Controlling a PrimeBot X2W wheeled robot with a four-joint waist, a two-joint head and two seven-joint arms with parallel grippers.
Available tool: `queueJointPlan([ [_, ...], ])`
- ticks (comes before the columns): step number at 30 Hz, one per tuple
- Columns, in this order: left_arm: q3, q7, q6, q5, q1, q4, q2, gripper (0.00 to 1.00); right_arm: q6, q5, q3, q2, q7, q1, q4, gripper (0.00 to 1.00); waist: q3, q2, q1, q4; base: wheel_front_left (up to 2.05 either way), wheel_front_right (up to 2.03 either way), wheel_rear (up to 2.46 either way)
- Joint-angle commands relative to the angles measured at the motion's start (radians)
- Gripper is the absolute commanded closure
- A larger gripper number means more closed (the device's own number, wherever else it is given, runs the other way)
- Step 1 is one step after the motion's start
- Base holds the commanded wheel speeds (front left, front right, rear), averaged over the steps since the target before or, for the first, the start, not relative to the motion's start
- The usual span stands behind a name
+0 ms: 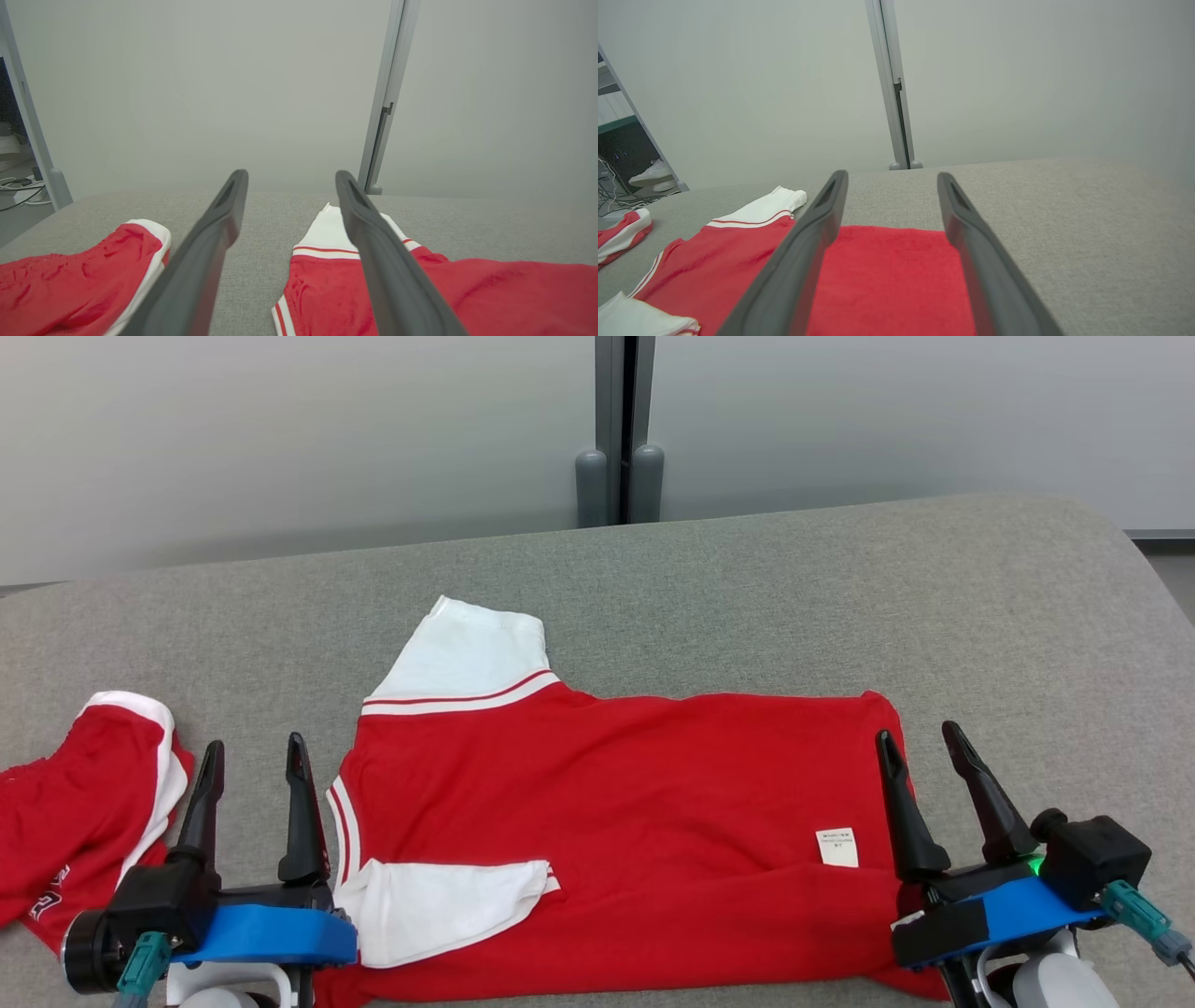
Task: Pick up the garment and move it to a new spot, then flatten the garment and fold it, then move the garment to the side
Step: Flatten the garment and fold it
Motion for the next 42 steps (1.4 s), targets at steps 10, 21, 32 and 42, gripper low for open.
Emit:
queueJointPlan([
  [10, 0.032, -0.003, -0.011, 0.046, -0.010, 0.040, -0.011, 0.00, 0.000, -0.079, -0.038, 0.037, -0.003, 0.026, -0.010, 0.00, -0.011, -0.0002, -0.0001, 0.012, 0.00, 0.00, 0.00],
  [21, 0.046, -0.003, -0.018, 0.058, 0.008, 0.041, -0.021, 0.00, 0.000, -0.112, -0.051, 0.055, -0.003, 0.062, -0.020, 0.00, -0.019, -0.0002, -0.0001, 0.020, 0.00, 0.00, 0.00],
  [32, 0.056, -0.003, -0.024, 0.063, 0.006, 0.052, -0.024, 0.00, 0.000, -0.119, -0.052, 0.057, -0.003, 0.060, 0.004, 0.00, -0.023, -0.0002, -0.0001, 0.022, 0.00, 0.00, 0.00],
  [42, 0.039, -0.003, -0.043, 0.066, -0.121, 0.085, 0.011, 0.00, 0.000, -0.130, -0.051, 0.015, -0.003, -0.052, 0.034, 0.00, 0.028, -0.0002, -0.0001, 0.005, 0.00, 0.00, 0.00],
])
